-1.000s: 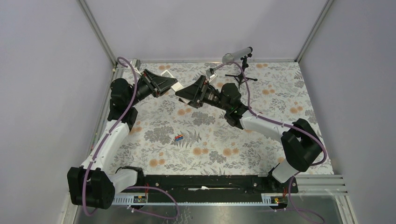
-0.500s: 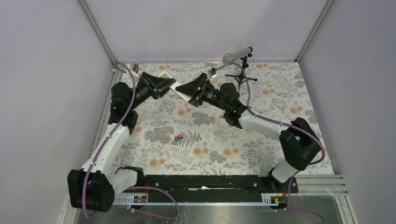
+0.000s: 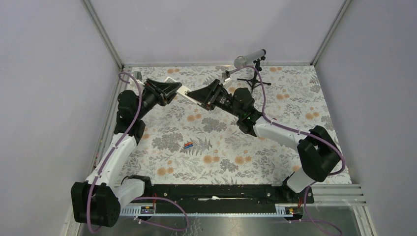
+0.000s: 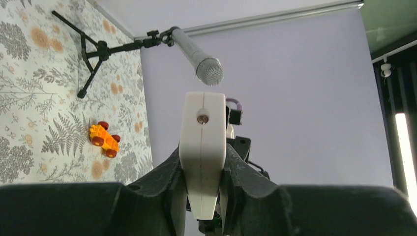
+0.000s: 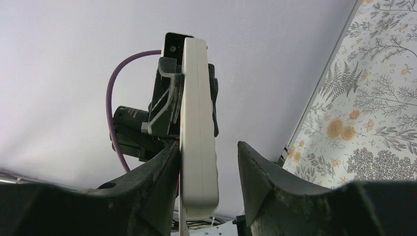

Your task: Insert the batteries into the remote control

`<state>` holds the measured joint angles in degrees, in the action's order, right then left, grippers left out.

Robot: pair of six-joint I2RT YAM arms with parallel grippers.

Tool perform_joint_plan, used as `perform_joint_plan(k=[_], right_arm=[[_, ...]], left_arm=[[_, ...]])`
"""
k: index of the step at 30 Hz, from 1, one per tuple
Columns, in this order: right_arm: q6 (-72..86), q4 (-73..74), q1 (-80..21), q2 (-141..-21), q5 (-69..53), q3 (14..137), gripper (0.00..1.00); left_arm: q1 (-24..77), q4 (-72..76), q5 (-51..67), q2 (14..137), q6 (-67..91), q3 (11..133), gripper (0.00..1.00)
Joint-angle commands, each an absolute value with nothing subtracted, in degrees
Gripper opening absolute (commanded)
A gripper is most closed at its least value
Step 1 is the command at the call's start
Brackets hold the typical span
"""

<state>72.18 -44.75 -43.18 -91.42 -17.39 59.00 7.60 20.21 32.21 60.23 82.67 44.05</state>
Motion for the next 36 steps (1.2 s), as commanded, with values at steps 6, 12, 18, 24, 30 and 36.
perform_joint_plan(k=[6, 12, 18, 24, 30, 36], right_arm=[[71.04, -47.54, -43.08, -90.47, -19.18, 54.19, 0.47], [71.65, -44.68, -42.92, -92.11, -20.69, 57.43, 0.64], [72.27, -37.19, -41.96, -91.62, -20.78, 59.61, 0.68], [72.1, -25.12, -40.96, -91.15, -23.0, 63.22, 0.57], [75.36, -26.34, -40.2, -91.7, -25.43, 60.61, 0.54], [79.25, -30.54, -39.76, -94.24, -28.6, 59.98, 0.44]], left_arm=[[6.05, 32.8, 27.3, 57.45, 89.88, 44.97, 0.0], [6.06, 25.48, 29.22, 57.64, 84.49, 45.71, 0.0], [6.06, 16.66, 29.08, 56.91, 77.65, 45.97, 0.0], [6.06, 9.44, 26.24, 58.07, 67.61, 47.74, 0.0], [6.06, 6.73, 23.7, 58.89, 60.17, 48.07, 0.0], [6.08, 6.33, 21.27, 60.51, 55.77, 48.54, 0.0]])
